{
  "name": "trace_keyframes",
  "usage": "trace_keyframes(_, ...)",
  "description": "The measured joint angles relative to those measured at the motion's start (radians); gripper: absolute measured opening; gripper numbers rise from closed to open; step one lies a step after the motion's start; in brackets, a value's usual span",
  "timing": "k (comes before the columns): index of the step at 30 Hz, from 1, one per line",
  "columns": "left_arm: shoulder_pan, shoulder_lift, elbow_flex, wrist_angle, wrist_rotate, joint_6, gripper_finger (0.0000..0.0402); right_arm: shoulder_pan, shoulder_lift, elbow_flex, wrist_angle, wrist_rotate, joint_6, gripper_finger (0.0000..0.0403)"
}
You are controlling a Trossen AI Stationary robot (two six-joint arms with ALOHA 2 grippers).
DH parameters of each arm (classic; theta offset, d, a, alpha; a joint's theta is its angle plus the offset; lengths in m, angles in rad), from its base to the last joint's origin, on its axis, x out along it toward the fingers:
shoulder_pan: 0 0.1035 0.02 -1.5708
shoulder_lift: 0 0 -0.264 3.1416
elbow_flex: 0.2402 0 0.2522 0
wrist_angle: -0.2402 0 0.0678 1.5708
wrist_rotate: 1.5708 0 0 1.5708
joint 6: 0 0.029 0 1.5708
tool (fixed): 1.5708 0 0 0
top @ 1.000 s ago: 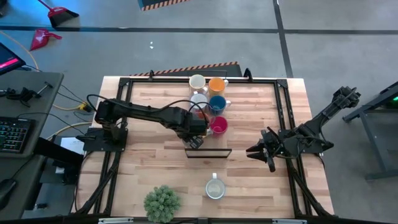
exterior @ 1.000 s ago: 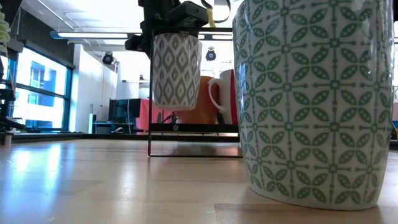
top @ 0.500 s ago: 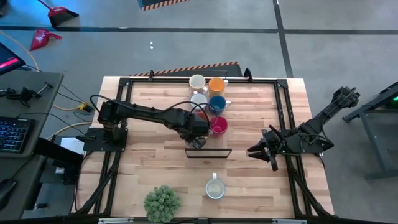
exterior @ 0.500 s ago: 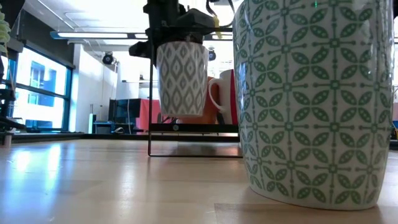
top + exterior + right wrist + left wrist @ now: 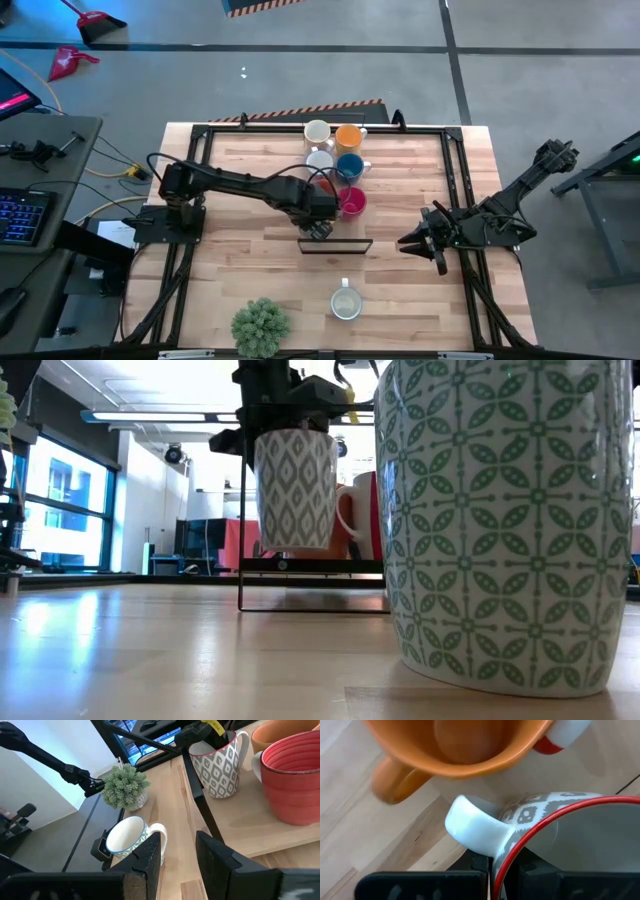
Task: Place coffee mugs
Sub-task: Put the gray cup on the shelf
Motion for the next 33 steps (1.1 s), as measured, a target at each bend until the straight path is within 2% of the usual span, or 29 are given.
trace_keyframes(33, -0.013, 0.006, 0.0, 0.012, -0.011, 0.029, 0.0012, 0.0, 0.0, 0.0, 0.0, -0.038, 0.004, 0.0106)
